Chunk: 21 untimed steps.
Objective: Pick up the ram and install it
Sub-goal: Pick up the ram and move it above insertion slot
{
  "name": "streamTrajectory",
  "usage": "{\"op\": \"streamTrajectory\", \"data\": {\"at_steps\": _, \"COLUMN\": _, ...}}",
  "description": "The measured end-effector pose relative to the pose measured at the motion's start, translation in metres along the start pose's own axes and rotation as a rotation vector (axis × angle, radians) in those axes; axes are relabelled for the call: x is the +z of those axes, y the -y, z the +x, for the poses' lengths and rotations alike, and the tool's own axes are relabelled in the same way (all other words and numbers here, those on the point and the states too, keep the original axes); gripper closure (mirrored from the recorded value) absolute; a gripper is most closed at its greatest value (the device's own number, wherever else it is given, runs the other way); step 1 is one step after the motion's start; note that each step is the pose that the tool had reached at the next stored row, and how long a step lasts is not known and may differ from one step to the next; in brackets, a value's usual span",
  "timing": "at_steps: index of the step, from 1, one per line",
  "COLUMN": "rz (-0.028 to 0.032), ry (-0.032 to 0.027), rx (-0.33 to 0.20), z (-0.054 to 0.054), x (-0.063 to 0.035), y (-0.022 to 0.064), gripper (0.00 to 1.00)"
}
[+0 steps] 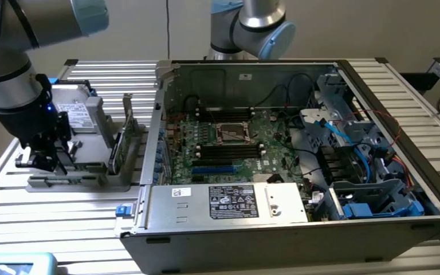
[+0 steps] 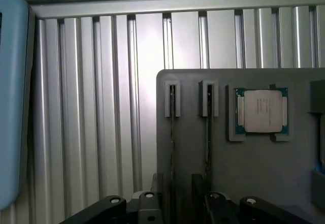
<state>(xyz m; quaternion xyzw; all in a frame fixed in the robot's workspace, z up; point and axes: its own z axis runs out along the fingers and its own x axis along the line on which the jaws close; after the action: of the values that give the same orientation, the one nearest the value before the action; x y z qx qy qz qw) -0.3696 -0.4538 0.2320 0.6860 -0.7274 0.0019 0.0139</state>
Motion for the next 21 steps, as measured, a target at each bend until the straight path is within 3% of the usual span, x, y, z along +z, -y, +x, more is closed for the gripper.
{"op": "streamTrajectory", "data": {"at_steps": 5, "rz": 0.0006, "ry": 0.0002, "rx": 0.000, "z": 0.001, "x": 0.0091, "y": 0.0002, "gripper": 0.64}}
{"op": "streamTrajectory", "data": {"at_steps": 11, "rz": 0.0110, "ry": 0.0009, "rx": 0.000, "z": 0.001, "x": 0.0183, "y": 0.0004, "gripper": 0.64}}
{"op": "streamTrajectory", "data": {"at_steps": 21, "rz": 0.0115, "ry": 0.0008, "rx": 0.000, "z": 0.001, "x": 0.0290, "y": 0.0005, "gripper": 0.64}}
